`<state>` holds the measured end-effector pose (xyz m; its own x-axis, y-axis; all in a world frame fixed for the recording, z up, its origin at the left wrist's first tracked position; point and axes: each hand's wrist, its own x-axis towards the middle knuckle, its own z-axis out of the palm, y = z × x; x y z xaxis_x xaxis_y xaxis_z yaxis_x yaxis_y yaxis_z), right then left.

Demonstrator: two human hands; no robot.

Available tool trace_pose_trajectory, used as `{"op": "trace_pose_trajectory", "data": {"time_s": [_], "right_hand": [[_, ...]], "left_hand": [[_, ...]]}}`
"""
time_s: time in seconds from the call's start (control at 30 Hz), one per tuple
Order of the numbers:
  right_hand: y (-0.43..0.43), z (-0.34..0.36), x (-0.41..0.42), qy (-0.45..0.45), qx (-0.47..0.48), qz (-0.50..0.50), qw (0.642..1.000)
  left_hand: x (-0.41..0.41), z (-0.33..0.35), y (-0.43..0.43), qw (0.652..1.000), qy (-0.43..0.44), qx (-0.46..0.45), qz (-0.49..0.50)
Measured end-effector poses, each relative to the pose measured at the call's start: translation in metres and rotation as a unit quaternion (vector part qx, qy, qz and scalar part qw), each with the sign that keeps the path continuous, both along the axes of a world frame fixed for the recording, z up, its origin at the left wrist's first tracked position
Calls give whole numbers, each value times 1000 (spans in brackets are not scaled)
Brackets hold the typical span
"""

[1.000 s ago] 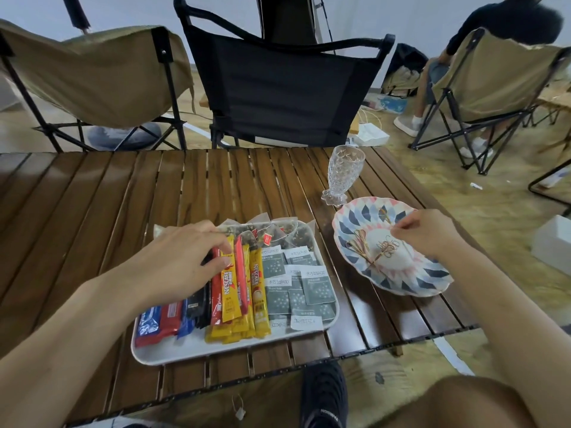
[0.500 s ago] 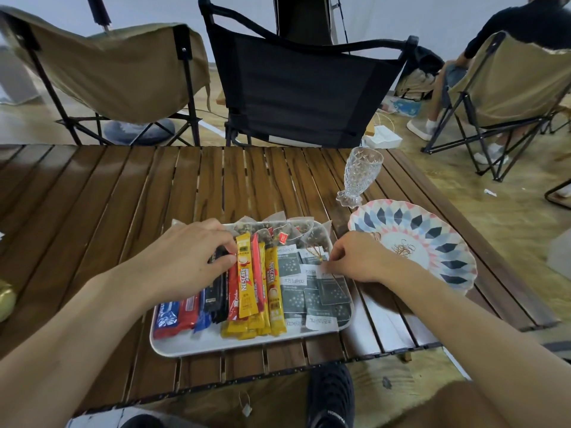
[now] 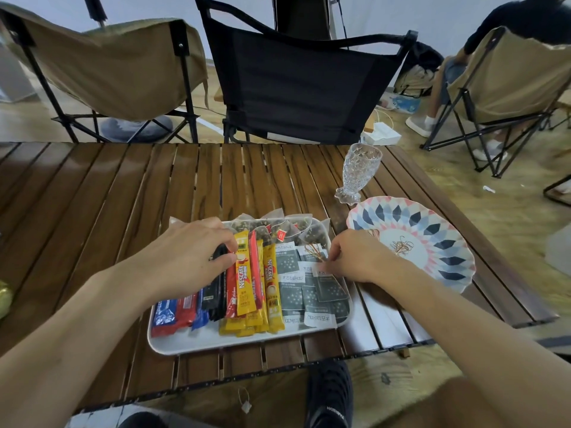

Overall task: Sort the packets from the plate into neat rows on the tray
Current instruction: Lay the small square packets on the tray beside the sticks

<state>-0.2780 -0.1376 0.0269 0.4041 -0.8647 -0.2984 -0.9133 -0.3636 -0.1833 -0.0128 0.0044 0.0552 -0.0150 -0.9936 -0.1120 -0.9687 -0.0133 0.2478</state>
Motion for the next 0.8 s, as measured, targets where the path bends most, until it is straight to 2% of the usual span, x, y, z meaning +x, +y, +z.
{"op": "trace_pose_trajectory", "data": {"time_s": [0.2, 0.33, 0.43, 0.6, 0.8], "right_hand": [[3, 6, 1, 2, 13, 5, 1000], [-14, 28, -24, -59, -12, -58, 996], [-37, 30, -60, -51, -38, -121, 991], [-50, 6, -91, -5, 25, -193, 981], [-54, 2, -91, -25, 43, -221, 974]], "left_hand": [[0, -2, 0, 1000, 6, 8, 2], [1, -2, -1, 1000, 4, 8, 3], [0, -3, -2, 1000, 2, 4, 2], [0, -1, 0, 1000, 3, 8, 1], [-1, 1, 2, 1000, 6, 14, 17]]}}
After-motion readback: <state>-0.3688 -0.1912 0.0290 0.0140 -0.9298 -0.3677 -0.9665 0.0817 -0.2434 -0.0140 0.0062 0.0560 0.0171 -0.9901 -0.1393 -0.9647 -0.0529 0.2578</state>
